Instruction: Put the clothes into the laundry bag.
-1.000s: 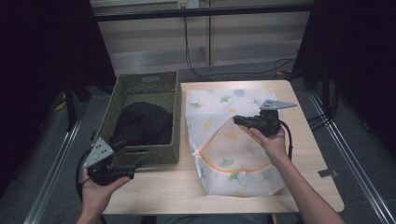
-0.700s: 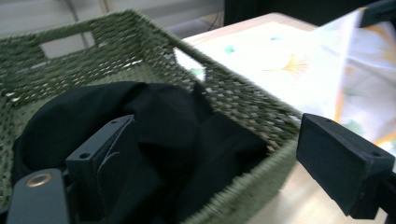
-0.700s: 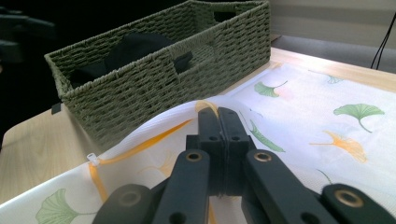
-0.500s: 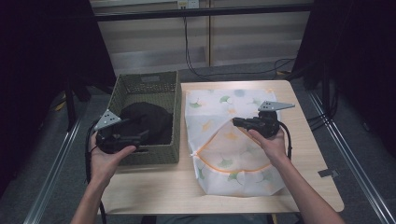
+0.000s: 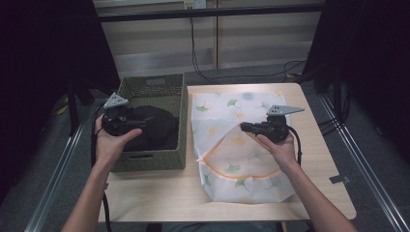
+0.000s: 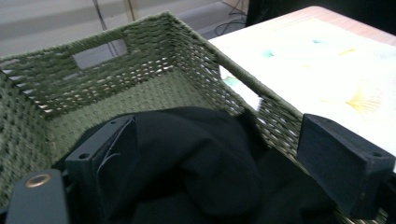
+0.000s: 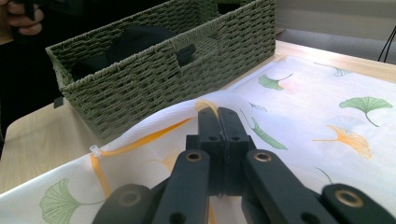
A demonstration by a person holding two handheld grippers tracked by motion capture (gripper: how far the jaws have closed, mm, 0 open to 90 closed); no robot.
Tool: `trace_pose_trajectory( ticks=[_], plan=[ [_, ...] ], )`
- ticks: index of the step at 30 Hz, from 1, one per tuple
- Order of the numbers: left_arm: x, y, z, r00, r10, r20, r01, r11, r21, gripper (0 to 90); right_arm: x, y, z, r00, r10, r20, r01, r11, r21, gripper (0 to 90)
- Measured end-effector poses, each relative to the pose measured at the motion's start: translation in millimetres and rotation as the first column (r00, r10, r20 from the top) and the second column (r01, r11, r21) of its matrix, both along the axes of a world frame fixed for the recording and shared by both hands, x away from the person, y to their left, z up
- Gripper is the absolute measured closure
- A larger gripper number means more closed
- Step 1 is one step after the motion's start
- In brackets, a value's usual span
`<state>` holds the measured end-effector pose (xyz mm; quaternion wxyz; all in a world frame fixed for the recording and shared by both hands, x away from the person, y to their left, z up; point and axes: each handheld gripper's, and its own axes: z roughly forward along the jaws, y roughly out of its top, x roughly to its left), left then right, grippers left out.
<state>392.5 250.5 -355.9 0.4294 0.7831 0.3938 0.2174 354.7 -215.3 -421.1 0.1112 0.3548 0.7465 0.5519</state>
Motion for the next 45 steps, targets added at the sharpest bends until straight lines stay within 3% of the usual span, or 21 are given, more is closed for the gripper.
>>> trace_pose_trajectory(
  ticks=[4, 12, 13, 14, 15, 18, 20, 21, 24, 25, 26, 27, 29, 31, 34, 35, 36, 38, 39, 44, 45],
  plan=[
    [16.8, -3.9, -1.4, 1.0, -0.005, -0.002, 0.005, 0.9986, 0.052, 12.6, -0.4, 0.3, 0.4, 1.0, 0.0, 0.001, 0.0, 1.0, -0.004, 90.0],
    [48.2, -10.4, -23.0, 0.9947, -0.004, -0.102, 0.012, 0.9966, 0.081, 11.4, 0.1, 1.3, -1.3, 1.0, 0.006, -0.003, -0.006, 0.9999, -0.009, 90.0],
    [54.6, -10.4, -31.2, 0.9915, 0.035, -0.125, -0.022, 0.9945, 0.102, 8.7, 0.1, 1.3, -1.4, 1.0, 0.003, -0.003, -0.003, 0.9999, -0.011, 90.0],
    [54.6, -10.4, -31.2, 0.9915, 0.035, -0.125, -0.022, 0.9945, 0.102, 7.9, 0.1, 1.3, -1.4, 1.0, 0.003, -0.003, -0.003, 0.9999, -0.011, 90.0],
    [60.1, -11.4, -39.3, 0.9864, 0.029, -0.162, -0.01, 0.9928, 0.119, 8.7, 0.2, 0.5, -1.2, 1.0, 0.0, -0.004, 0.0, 1.0, -0.01, 90.0],
    [64.6, -11.5, -47.5, 0.9815, 0.027, -0.189, 0.001, 0.989, 0.148, 7.2, 1.0, -0.8, -1.7, 1.0, -0.002, -0.005, 0.002, 0.9999, -0.013, 90.0],
    [70.8, -7.6, -56.9, 0.9702, 0.032, -0.24, 0.007, 0.9872, 0.159, 6.2, 1.1, -0.9, -1.9, 1.0, -0.003, -0.006, 0.003, 0.9999, -0.014, 90.0],
    [73.1, -6.2, -61.4, 0.9595, 0.006, -0.282, 0.03, 0.9919, 0.123, 5.2, 1.2, -0.8, -1.9, 1.0, -0.003, -0.005, 0.003, 0.9999, -0.016, 90.0],
    [74.6, -4.5, -65.7, 0.957, 0.01, -0.29, 0.033, 0.9891, 0.143, 4.6, 1.1, -0.5, -1.9, 1.0, -0.006, -0.004, 0.006, 0.9998, -0.019, 90.0],
    [76.2, -2.1, -68.5, 0.9474, 0.003, -0.32, 0.042, 0.9902, 0.133, 3.0, 1.0, 0.0, -2.1, 1.0, -0.001, -0.007, 0.001, 0.9998, -0.021, 90.0],
    [76.2, -2.1, -68.5, 0.9474, 0.003, -0.32, 0.042, 0.9902, 0.133, 2.9, 1.0, 0.0, -2.1, 1.0, -0.001, -0.007, 0.001, 0.9998, -0.021, 90.0],
    [76.9, -3.0, -72.3, 0.9447, 0.012, -0.328, 0.045, 0.9852, 0.165, 2.8, 1.2, 0.3, -2.5, 1.0, 0.001, -0.006, -0.002, 0.9997, -0.026, 90.0],
    [79.1, -2.4, -77.2, 0.9339, 0.021, -0.357, 0.051, 0.9805, 0.19, 0.5, 1.3, 0.6, -2.6, 1.0, 0.001, -0.004, -0.001, 0.9996, -0.028, 90.0],
    [80.9, -1.8, -81.0, 0.9294, 0.035, -0.367, 0.047, 0.9761, 0.212, 0.2, 1.2, 0.8, -2.6, 1.0, 0.0, -0.004, 0.0, 0.9996, -0.029, 90.0],
    [81.5, -1.5, -83.6, 0.9295, 0.043, -0.366, 0.041, 0.9748, 0.219, 0.2, 1.2, 0.8, -2.5, 1.0, 0.0, -0.003, 0.0, 0.9995, -0.03, 90.0],
    [81.9, -1.1, -86.5, 0.9356, 0.041, -0.351, 0.055, 0.9641, 0.26, 0.2, 1.1, 0.4, -2.4, 1.0, 0.0, -0.002, 0.0, 0.9994, -0.033, 90.0],
    [81.9, -1.1, -86.5, 0.9356, 0.041, -0.351, 0.055, 0.9641, 0.26, 0.2, 1.1, 0.4, -2.4, 1.0, 0.0, -0.002, 0.0, 0.9994, -0.033, 90.0],
    [83.2, 0.4, -90.3, 0.9301, 0.049, -0.364, 0.057, 0.9603, 0.273, 0.2, 1.3, 0.1, -2.7, 1.0, 0.0, -0.005, 0.0, 0.9994, -0.033, 90.0],
    [83.3, -1.3, -95.9, 0.9206, 0.081, -0.382, 0.043, 0.9517, 0.304, 0.1, 1.5, 0.3, -3.0, 1.0, -0.001, -0.004, 0.001, 0.9994, -0.035, 90.0],
    [86.2, 0.7, -98.5, 0.9127, 0.06, -0.404, 0.068, 0.9527, 0.296, 0.0, 1.6, 1.8, -3.9, 1.0, 0.003, -0.005, -0.003, 0.999, -0.045, 90.0],
    [85.6, 0.6, -101.6, 0.9079, 0.075, -0.412, 0.042, 0.9626, 0.268, 0.0, 1.6, 2.5, -4.2, 1.0, 0.004, -0.006, -0.005, 0.9989, -0.047, 90.0]
  ],
)
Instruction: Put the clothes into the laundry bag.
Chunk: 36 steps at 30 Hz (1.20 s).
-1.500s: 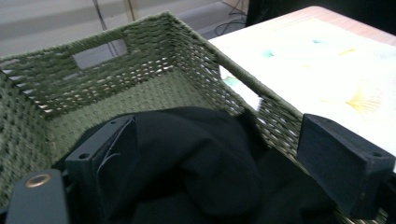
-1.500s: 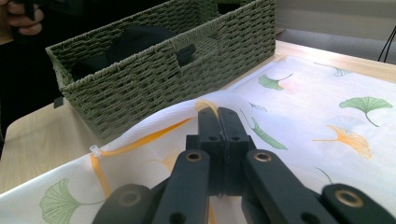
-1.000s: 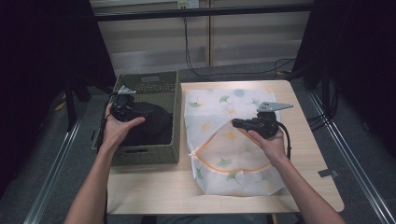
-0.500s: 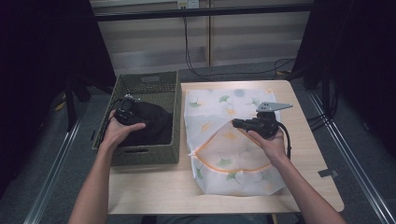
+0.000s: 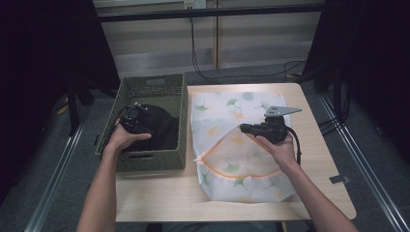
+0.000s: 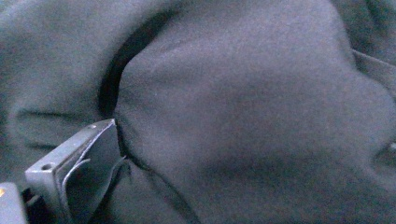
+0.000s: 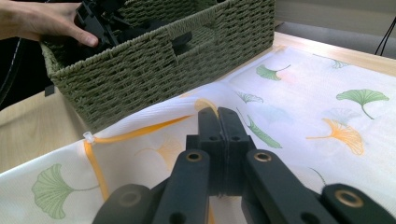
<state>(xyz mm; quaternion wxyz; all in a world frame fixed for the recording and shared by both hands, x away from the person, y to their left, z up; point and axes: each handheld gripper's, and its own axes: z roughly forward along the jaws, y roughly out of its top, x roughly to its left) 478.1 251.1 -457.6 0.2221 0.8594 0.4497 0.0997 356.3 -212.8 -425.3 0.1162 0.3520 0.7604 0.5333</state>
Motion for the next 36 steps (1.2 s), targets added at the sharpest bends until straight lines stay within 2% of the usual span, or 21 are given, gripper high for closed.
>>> trace_pose_trajectory(
  ticks=[1, 2, 3, 4, 5, 7, 11, 12, 15, 17, 18, 19, 22, 23, 24, 27, 28, 30, 33, 34, 36],
  plan=[
    [0.0, 0.0, 0.0, 1.0, 0.0, 0.0, 0.0, 1.0, 0.0, 0.0, 0.0, 0.0, 0.0, 1.0, 0.0, 0.0, 0.0, 1.0, 0.0, 90.0],
    [0.5, 0.4, -4.5, 0.9996, 0.002, -0.03, -0.003, 0.9992, -0.04, 0.0, 0.2, 1.0, -0.4, 1.0, 0.0, 0.001, 0.0, 1.0, -0.008, 90.0],
    [0.5, 0.4, -4.5, 0.9996, 0.002, -0.03, -0.003, 0.9992, -0.04, 0.0, 0.2, 1.0, -0.4, 1.0, 0.0, 0.001, 0.0, 1.0, -0.008, 90.0],
    [1.2, -0.2, -6.1, 0.9978, -0.028, -0.059, 0.025, 0.9983, -0.053, 0.0, 0.3, 1.7, -0.7, 1.0, 0.002, 0.0, -0.002, 0.9999, -0.01, 90.0],
    [0.7, -2.0, -6.9, 0.9967, -0.051, -0.064, 0.047, 0.9973, -0.057, 0.0, 0.3, 1.8, -0.7, 1.0, 0.001, 0.0, -0.001, 0.9999, -0.013, 90.0],
    [0.9, -4.8, -8.6, 0.9969, -0.036, -0.07, 0.03, 0.9961, -0.082, 0.0, 0.7, 1.3, -0.9, 1.0, 0.001, 0.0, -0.001, 0.9999, -0.012, 90.0],
    [1.0, -5.3, -8.5, 0.9938, -0.077, -0.08, 0.071, 0.9947, -0.074, 0.0, 1.0, 0.9, -0.9, 1.0, 0.001, 0.002, -0.001, 0.9999, -0.015, 90.0],
    [0.3, -7.1, -9.2, 0.9915, -0.111, -0.068, 0.105, 0.9916, -0.074, 0.0, 1.0, 1.2, -0.9, 1.0, 0.001, 0.001, -0.001, 0.9999, -0.016, 90.0],
    [-0.4, -11.9, -10.6, 0.9883, -0.136, -0.069, 0.13, 0.9884, -0.078, 0.0, 1.2, 1.8, -1.1, 1.0, 0.003, 0.002, -0.003, 0.9999, -0.017, 90.0],
    [-0.1, -14.0, -12.7, 0.9901, -0.126, -0.062, 0.121, 0.9894, -0.08, 0.0, 1.7, 1.8, -1.4, 1.0, 0.003, 0.003, -0.003, 0.9998, -0.02, 90.0],
    [1.1, -15.2, -13.2, 0.9893, -0.12, -0.082, 0.114, 0.9901, -0.082, 0.0, 1.9, 1.9, -1.5, 1.0, 0.003, 0.003, -0.003, 0.9998, -0.021, 90.0],
    [1.1, -15.2, -13.2, 0.9893, -0.12, -0.082, 0.114, 0.9901, -0.082, 0.0, 1.9, 1.9, -1.5, 1.0, 0.003, 0.003, -0.003, 0.9998, -0.021, 90.0],
    [3.2, -20.1, -14.0, 0.9885, -0.12, -0.092, 0.116, 0.9922, -0.047, 0.0, 2.4, 2.7, -1.6, 1.0, 0.003, 0.002, -0.003, 0.9998, -0.022, 90.0],
    [3.2, -20.1, -14.0, 0.9885, -0.12, -0.092, 0.116, 0.9922, -0.047, 0.0, 2.4, 2.7, -1.6, 1.0, 0.003, 0.002, -0.003, 0.9998, -0.022, 90.0],
    [3.6, -19.8, -14.5, 0.9882, -0.114, -0.102, 0.109, 0.9927, -0.052, 0.0, 2.8, 3.8, -2.0, 1.0, 0.005, 0.001, -0.005, 0.9997, -0.025, 90.0],
    [3.8, -21.9, -15.2, 0.9906, -0.089, -0.103, 0.087, 0.9959, -0.027, 0.0, 3.1, 4.6, -2.2, 1.0, 0.008, 0.0, -0.008, 0.9996, -0.027, 90.0],
    [4.7, -21.4, -15.1, 0.9917, -0.078, -0.102, 0.078, 0.9969, -0.007, 0.2, 3.5, 5.5, -2.7, 0.9999, 0.011, 0.001, -0.011, 0.9995, -0.029, 90.0],
    [4.8, -20.6, -14.8, 0.9923, -0.059, -0.109, 0.06, 0.9982, 0.0, 0.3, 3.4, 6.2, -2.9, 0.9999, 0.013, -0.001, -0.013, 0.9994, -0.031, 90.0],
    [4.8, -20.4, -15.3, 0.9922, -0.05, -0.114, 0.05, 0.9988, -0.004, 0.6, 2.6, 6.3, -2.3, 0.9999, 0.011, 0.001, -0.011, 0.9994, -0.032, 90.0],
    [4.5, -20.7, -16.2, 0.9896, -0.047, -0.136, 0.045, 0.9988, -0.022, 1.2, 2.7, 6.1, -2.2, 0.9999, 0.011, 0.002, -0.011, 0.9994, -0.032, 90.0],
    [5.0, -20.7, -15.9, 0.9884, -0.046, -0.145, 0.044, 0.9988, -0.02, 2.3, 2.9, 5.6, -2.1, 0.9999, 0.01, 0.004, -0.01, 0.9994, -0.032, 90.0]
  ],
)
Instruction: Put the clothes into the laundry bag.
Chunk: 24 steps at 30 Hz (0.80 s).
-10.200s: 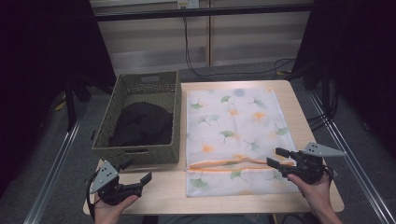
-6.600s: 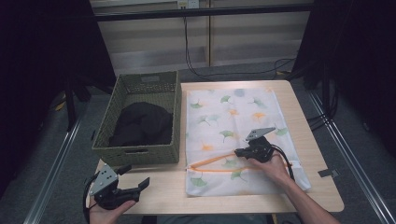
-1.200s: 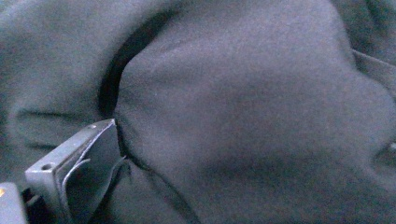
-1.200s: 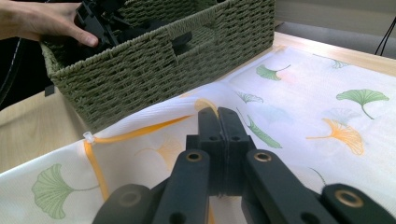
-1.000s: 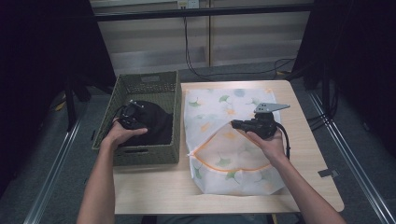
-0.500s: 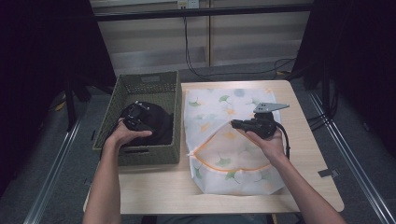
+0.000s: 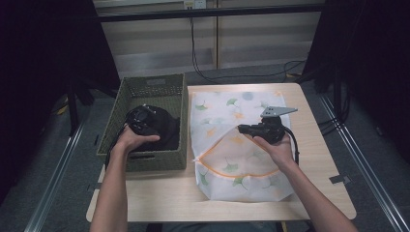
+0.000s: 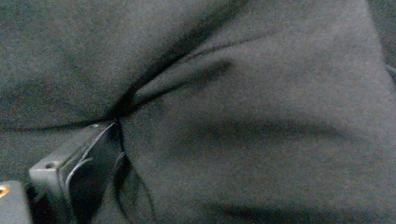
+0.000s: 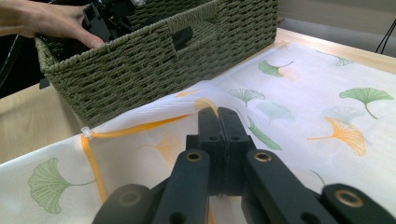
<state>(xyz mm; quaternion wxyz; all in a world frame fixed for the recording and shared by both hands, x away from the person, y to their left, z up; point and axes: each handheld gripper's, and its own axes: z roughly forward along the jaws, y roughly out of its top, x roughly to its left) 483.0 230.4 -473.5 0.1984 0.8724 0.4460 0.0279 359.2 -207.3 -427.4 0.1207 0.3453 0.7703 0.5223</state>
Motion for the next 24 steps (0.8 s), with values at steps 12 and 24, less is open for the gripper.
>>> trace_pose_trajectory(
  ticks=[12, 24],
  plan=[
    [-0.6, -5.8, 14.6, 0.9935, -0.052, -0.101, 0.053, 0.9985, 0.008, 54.8, 0.9, 0.3, 1.0, 1.0, 0.004, 0.004, -0.004, 1.0, -0.004, 90.0],
    [-6.4, -4.5, 31.1, 0.9953, -0.089, -0.038, 0.09, 0.9952, 0.037, 65.6, 1.7, 1.7, 0.2, 1.0, 0.005, 0.002, -0.005, 1.0, 0.0, 90.0]
  ],
)
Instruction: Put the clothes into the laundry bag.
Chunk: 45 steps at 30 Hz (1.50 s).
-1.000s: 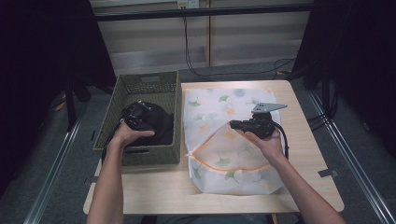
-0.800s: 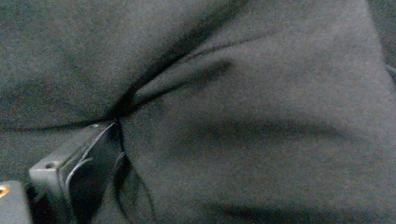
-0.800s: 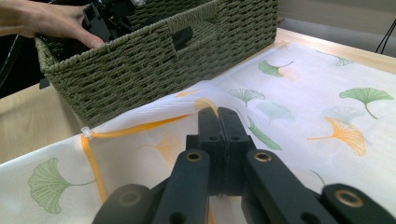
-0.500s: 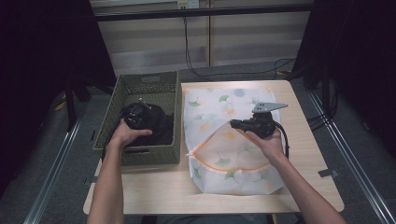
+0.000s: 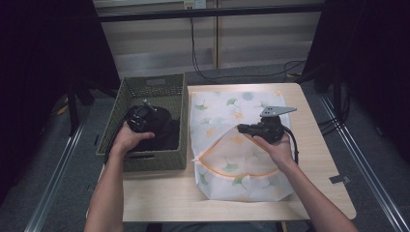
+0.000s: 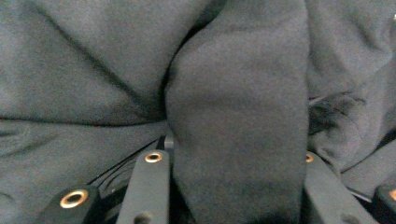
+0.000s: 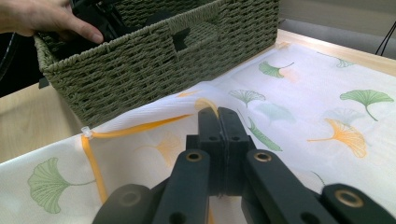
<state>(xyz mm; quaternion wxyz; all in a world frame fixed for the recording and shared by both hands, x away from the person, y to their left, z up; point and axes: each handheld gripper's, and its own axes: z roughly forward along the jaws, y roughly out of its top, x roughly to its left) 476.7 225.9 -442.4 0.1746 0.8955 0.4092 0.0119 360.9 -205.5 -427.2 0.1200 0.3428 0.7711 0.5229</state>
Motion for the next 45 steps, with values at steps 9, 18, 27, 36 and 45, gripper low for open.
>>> trace_pose_trajectory(
  ticks=[9, 18, 27, 36, 45],
  plan=[
    [-6.0, 9.8, 23.5, 0.9941, 0.038, 0.101, -0.032, 0.9973, -0.067, 65.8, -1.1, -3.7, 2.5, 0.9999, -0.012, 0.003, 0.012, 0.9999, 0.011, 90.0],
    [-18.3, 20.6, 46.7, 0.9749, 0.081, 0.208, -0.044, 0.9835, -0.176, 66.3, -1.4, -3.4, 2.9, 0.9998, -0.017, 0.005, 0.017, 0.9998, 0.01, 90.0],
    [-30.1, 28.1, 64.9, 0.9449, 0.127, 0.302, -0.048, 0.9653, -0.257, 66.5, -1.7, -4.4, 3.0, 0.9999, -0.017, 0.003, 0.017, 0.9997, 0.016, 90.0],
    [-38.5, 38.2, 83.0, 0.9076, 0.207, 0.365, -0.064, 0.9283, -0.366, 66.6, -2.2, -4.6, 3.5, 0.9999, -0.011, 0.006, 0.011, 0.9998, 0.019, 90.0],
    [-45.9, 45.2, 105.7, 0.8714, 0.246, 0.424, -0.033, 0.8927, -0.449, 66.7, -2.5, -5.4, 3.8, 0.9999, -0.013, 0.006, 0.013, 0.9997, 0.021, 90.0]
  ],
)
